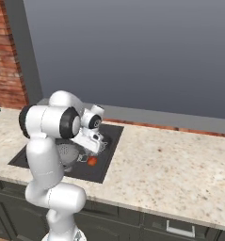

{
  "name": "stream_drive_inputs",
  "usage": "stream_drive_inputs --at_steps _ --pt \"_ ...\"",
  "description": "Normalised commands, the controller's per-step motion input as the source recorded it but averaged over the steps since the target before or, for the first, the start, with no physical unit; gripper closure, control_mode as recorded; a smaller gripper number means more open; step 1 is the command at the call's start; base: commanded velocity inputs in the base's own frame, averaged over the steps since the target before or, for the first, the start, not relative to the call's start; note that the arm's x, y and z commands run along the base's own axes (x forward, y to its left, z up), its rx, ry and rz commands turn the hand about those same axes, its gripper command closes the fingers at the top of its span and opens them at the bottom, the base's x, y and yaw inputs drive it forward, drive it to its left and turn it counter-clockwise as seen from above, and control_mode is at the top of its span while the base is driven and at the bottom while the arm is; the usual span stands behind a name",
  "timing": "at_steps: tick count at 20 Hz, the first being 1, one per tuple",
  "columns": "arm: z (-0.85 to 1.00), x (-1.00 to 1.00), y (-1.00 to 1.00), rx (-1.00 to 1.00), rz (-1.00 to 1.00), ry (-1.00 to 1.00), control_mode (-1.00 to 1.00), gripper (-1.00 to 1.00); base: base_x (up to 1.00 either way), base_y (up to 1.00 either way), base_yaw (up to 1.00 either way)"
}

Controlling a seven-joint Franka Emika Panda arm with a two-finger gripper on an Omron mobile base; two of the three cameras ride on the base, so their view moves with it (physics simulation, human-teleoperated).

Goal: Pick the strainer and colander and place them in the sink. Then turn on the water.

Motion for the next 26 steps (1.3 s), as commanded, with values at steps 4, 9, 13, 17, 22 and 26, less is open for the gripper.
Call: stream_drive_inputs --at_steps 4,9,13,17,22,26 --pt "0.46 -0.29 -0.03 -0.03 0.03 -0.18 -1.00 -1.00 0.00 0.00 0.00" --pt "0.41 -0.30 -0.15 0.00 0.18 -0.27 -1.00 -1.00 0.00 0.00 0.00" --pt "0.48 -0.26 -0.07 0.00 0.20 -0.34 -1.00 -1.00 0.00 0.00 0.00" --pt "0.29 -0.04 -0.02 0.00 0.22 -0.32 -1.00 -1.00 0.00 0.00 0.00" --pt "0.04 -0.02 -0.05 0.00 0.25 -0.28 -1.00 -1.00 0.00 0.00 0.00" --pt "0.02 0.00 -0.03 0.00 0.25 -0.24 -1.00 -1.00 0.00 0.00 0.00"
